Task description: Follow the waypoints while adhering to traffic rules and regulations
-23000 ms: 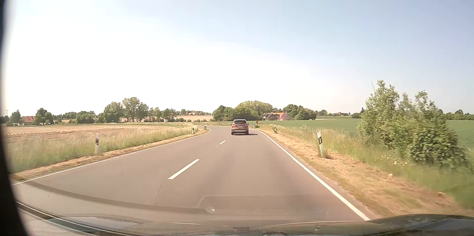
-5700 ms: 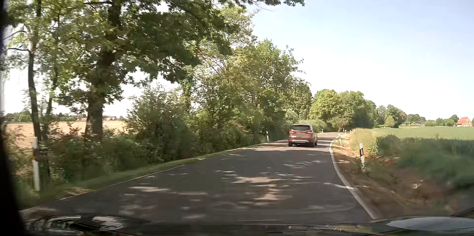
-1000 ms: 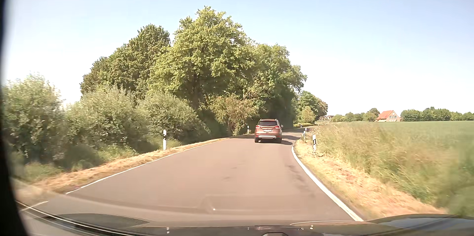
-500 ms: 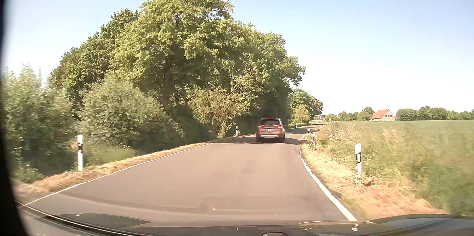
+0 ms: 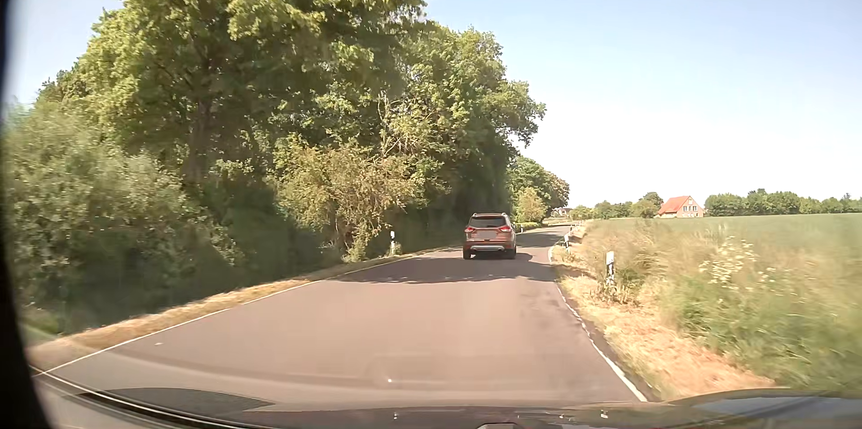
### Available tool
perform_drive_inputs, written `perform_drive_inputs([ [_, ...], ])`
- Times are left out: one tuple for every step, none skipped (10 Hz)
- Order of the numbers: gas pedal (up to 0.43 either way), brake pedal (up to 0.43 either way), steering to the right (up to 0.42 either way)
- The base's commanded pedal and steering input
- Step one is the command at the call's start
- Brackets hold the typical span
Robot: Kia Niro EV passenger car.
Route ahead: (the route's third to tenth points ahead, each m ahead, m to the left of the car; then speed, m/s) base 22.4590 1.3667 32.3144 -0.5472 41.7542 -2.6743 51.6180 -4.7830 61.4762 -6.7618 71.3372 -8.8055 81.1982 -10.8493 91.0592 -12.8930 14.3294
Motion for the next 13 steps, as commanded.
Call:
perform_drive_inputs([
  [0.098, 0.0, 0.033],
  [0.098, 0.0, 0.035],
  [0.098, 0.0, 0.037],
  [0.098, 0.0, 0.038],
  [0.098, 0.0, 0.038],
  [0.098, 0.0, 0.038],
  [0.098, 0.0, 0.036],
  [0.098, 0.0, 0.034],
  [0.098, 0.0, 0.033],
  [0.098, 0.0, 0.032],
  [0.11, 0.0, 0.032],
  [0.11, 0.0, 0.03],
  [0.11, 0.0, 0.028],
])
